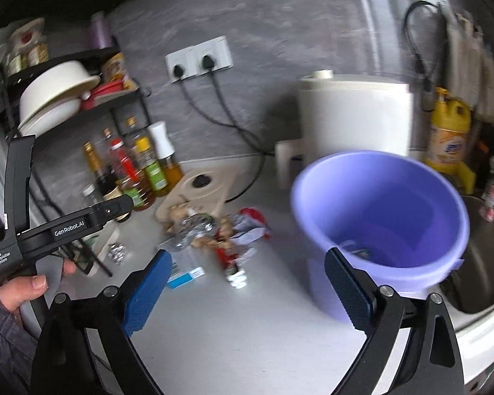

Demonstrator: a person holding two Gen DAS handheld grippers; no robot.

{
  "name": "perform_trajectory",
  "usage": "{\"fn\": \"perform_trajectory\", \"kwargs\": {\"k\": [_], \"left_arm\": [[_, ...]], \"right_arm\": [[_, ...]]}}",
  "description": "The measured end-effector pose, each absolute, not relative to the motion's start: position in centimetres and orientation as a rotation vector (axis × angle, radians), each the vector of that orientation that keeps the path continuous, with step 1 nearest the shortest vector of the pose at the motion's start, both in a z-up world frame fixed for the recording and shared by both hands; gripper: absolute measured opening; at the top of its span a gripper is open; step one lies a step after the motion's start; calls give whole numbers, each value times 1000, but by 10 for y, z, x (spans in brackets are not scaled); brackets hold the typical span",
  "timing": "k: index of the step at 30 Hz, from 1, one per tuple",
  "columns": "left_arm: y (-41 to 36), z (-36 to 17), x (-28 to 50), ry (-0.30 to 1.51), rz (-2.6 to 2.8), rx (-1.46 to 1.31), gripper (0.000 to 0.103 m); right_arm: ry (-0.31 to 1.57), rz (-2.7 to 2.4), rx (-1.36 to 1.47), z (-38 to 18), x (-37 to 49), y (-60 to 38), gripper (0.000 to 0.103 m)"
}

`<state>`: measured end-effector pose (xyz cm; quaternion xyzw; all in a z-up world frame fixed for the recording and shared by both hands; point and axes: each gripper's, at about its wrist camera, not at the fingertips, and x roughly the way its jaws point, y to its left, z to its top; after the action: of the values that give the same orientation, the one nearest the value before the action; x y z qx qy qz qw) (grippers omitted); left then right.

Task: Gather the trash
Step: 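Move the left tool back to the flattened cardboard box and grasp it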

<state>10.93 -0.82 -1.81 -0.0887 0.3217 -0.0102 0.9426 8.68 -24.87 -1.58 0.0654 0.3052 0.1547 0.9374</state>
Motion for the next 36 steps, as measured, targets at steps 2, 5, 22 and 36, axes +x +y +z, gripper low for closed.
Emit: {"fn": "perform_trajectory", "kwargs": {"k": [2,5,22,36], "left_arm": [[2,-23,108,665,-2,-184,97],[10,-29,107,680,13,-186,97],[4,-92,158,843,-18,-172,97],[-18,-155,204,987,75,-119,97]], "right_arm": [[634,337,123,-19,89,-239,88],[657,362,110,-25,93,-226,85],[801,325,76,-70,116,-206,76],[896,207,74,-103,116,-225,75]]}}
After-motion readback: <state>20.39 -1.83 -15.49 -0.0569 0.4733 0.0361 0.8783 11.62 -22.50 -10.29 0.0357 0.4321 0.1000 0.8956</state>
